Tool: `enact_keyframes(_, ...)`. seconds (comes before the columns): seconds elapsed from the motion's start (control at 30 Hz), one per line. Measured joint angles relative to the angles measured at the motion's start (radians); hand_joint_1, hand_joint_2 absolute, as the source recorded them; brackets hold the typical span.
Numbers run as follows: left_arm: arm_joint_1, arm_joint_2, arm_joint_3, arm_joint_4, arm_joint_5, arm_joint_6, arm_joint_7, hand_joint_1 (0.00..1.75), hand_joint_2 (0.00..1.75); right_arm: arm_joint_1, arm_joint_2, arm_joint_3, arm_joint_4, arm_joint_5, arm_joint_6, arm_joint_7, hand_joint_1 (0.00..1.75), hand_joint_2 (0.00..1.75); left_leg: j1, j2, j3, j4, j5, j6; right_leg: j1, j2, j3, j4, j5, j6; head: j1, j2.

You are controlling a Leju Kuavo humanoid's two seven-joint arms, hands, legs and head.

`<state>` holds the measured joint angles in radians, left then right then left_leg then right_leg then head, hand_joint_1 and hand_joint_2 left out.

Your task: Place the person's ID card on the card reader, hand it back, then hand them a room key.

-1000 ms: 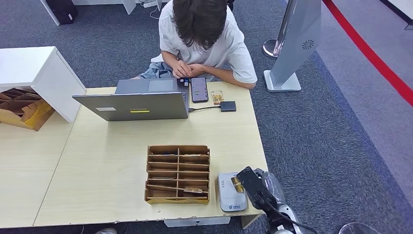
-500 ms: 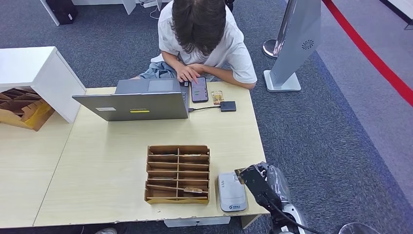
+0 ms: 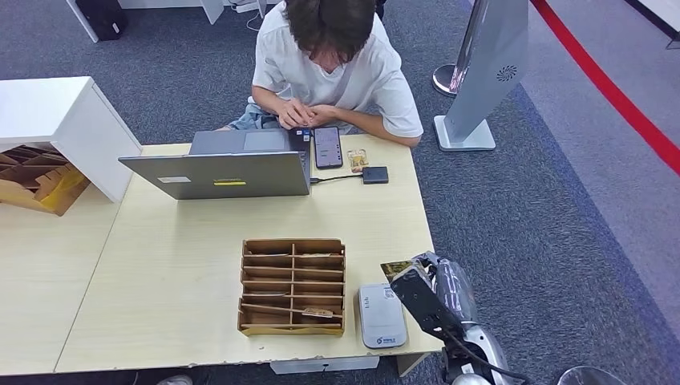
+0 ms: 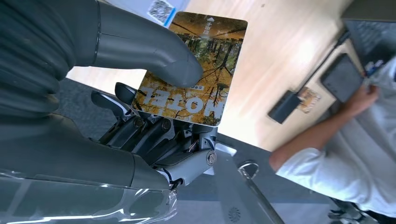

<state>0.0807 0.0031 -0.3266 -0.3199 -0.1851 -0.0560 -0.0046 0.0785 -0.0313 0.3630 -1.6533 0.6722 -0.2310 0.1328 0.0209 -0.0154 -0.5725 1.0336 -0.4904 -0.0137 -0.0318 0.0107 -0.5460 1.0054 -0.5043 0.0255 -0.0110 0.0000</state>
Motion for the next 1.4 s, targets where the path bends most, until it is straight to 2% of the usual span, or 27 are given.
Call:
enact_keyframes(0.23, 0.164, 0.101, 0.041, -0.235, 0.232, -0.169, 0.196, 0.0, 0.0, -0.045, -0.007, 0.046, 0.0, -0.032, -0.046, -0.065, 1.75, 1.75, 0.0, 0.001, 0.0, 0.0, 0.0, 0.0, 0.0, 0.001, -0.001, 0.0, 0.0, 0.0, 0.0, 0.0)
enact_keyframes(0.37, 0.264, 0.176, 0.041, -0.392, 0.437, -0.206, 0.282, 0.0, 0.0, -0.075, -0.016, 0.08, 0.0, -0.053, -0.071, -0.104, 1.75, 1.75, 0.0, 0.001, 0.0, 0.0, 0.0, 0.0, 0.0, 0.0, -0.001, 0.0, -0.001, 0.0, 0.0, 0.0)
enact_keyframes(0.53, 0.329, 0.24, 0.03, -0.504, 0.51, -0.202, 0.304, 0.0, 0.0, -0.096, -0.023, 0.105, 0.0, -0.063, -0.081, -0.115, 1.75, 1.75, 0.0, 0.001, 0.0, 0.0, 0.001, -0.001, 0.0, 0.0, 0.0, 0.0, -0.001, -0.001, 0.0, 0.0)
enact_keyframes(0.8, 0.359, 0.28, -0.006, -0.584, 0.581, -0.165, 0.306, 0.0, 0.0, -0.108, -0.029, 0.124, 0.0, -0.07, -0.096, -0.134, 1.75, 1.75, 0.0, 0.0, 0.0, 0.0, 0.001, -0.001, 0.0, 0.0, 0.0, 0.0, 0.0, -0.001, 0.0, 0.0)
enact_keyframes(1.0, 0.37, 0.35, -0.124, -0.643, 0.765, -0.065, 0.27, 0.0, 0.0, -0.133, -0.029, 0.155, -0.002, -0.063, -0.139, -0.188, 1.75, 1.75, 0.0, 0.001, 0.0, 0.0, 0.001, -0.001, 0.0, 0.0, 0.0, 0.0, 0.0, -0.001, 0.0, 0.0)
enact_keyframes(1.23, 0.362, 0.448, -0.318, -0.717, 0.962, 0.05, 0.201, 0.0, 0.0, -0.164, -0.029, 0.197, -0.002, -0.052, -0.189, -0.25, 1.75, 1.75, 0.0, 0.001, 0.0, 0.0, 0.001, -0.001, 0.0, 0.0, 0.0, 0.0, 0.0, -0.001, 0.0, 0.0)
enact_keyframes(1.4, 0.319, 0.519, -0.488, -0.753, 1.11, 0.122, 0.128, 0.0, 0.0, -0.191, -0.029, 0.223, -0.002, -0.039, -0.215, -0.28, 1.75, 1.75, 0.0, 0.0, 0.0, 0.0, 0.001, -0.001, 0.0, 0.0, 0.0, 0.0, 0.0, -0.001, 0.0, 0.0)
